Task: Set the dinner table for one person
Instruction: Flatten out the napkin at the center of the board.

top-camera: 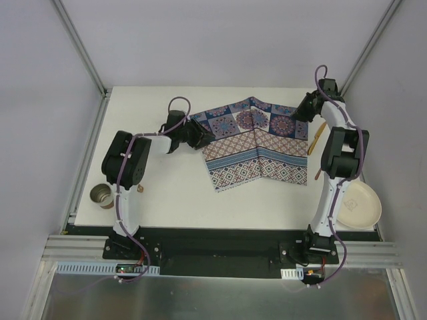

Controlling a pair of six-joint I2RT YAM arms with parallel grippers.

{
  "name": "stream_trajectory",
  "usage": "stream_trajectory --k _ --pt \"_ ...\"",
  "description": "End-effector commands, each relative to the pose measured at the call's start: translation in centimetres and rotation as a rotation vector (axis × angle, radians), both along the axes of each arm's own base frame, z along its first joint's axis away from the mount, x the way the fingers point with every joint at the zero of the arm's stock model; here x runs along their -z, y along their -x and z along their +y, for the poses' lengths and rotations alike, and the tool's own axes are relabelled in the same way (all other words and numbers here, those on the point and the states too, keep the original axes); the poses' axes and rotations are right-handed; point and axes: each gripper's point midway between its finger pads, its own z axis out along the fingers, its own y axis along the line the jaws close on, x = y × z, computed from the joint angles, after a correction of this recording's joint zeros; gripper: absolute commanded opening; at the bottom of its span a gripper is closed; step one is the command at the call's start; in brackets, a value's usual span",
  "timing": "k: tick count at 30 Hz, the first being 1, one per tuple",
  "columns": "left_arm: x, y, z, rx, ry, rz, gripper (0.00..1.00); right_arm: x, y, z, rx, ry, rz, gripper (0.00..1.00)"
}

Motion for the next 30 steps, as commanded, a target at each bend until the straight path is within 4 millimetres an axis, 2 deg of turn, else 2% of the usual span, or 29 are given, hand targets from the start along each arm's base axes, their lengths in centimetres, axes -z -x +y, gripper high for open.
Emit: stream_trajectory --k 1,2,3,5,6,10,15,16,20,21,22,23,26,27,28,30 --pt "-5.1 -4.4 4.6 -0.114 0.038 -0.15 0.45 -7.5 -0.3 1.5 -0.033 -0.021 -0.183 0.2" --pt "-5.2 -5.1 6.1 -0.144 0.026 -0.153 0.45 -7.3 -0.1 1.5 -0.033 -0.019 -0.182 0.2" --pt "-5.3 -5.5 6.8 -0.156 0.012 -0.156 0.45 -6.8 0.4 1.5 -0.032 -0.019 -0.172 0.2" --pt "-5.4 -6.0 8.6 -0.188 -0.019 -0.159 0.46 -7.2 0.6 1.4 -0.026 -0.017 -0.183 0.2" --pt "-5.1 -6.0 9.4 -0.203 -0.036 -0.143 0.46 -6.7 1.0 1.5 -0.025 -0.021 -0.172 0.2" --pt "-4.7 -5.6 11.6 -0.24 -0.109 -0.132 0.46 -7.1 1.3 1.5 -0.018 -0.033 -0.188 0.2" --pt "-3.5 -6.1 12.2 -0.236 -0.162 -0.117 0.46 -7.7 1.5 1.6 -0.011 -0.048 -0.2 0.2" --pt "-2.6 -6.1 12.1 -0.228 -0.17 -0.097 0.46 -7.9 1.5 1.6 -0.012 -0.051 -0.203 0.2" --pt "-1.1 -7.0 12.5 -0.228 -0.205 -0.08 0.46 -8.0 1.7 1.4 -0.01 -0.057 -0.203 0.2" --pt "-1.3 -7.6 12.7 -0.232 -0.213 -0.093 0.46 -8.1 1.9 1.4 -0.011 -0.057 -0.204 0.2" --pt "-0.6 -7.8 12.9 -0.231 -0.229 -0.088 0.46 -8.2 1.9 1.3 -0.01 -0.058 -0.205 0.2" --pt "-0.9 -8.4 13.2 -0.239 -0.235 -0.099 0.46 -7.8 2.2 1.1 -0.006 -0.06 -0.197 0.2" --pt "-0.1 -9.4 13.7 -0.239 -0.254 -0.099 0.46 -8.1 2.7 0.9 0.006 -0.069 -0.207 0.2" --pt "-0.4 -10.1 13.8 -0.241 -0.258 -0.109 0.46 -7.6 3.0 0.9 0.008 -0.074 -0.2 0.2" --pt "0.5 -10.4 13.9 -0.232 -0.267 -0.102 0.46 -8.0 3.2 0.8 0.008 -0.079 -0.209 0.2" --pt "0.3 -11.4 13.9 -0.235 -0.271 -0.117 0.46 -7.8 3.5 0.9 0.012 -0.087 -0.206 0.2"
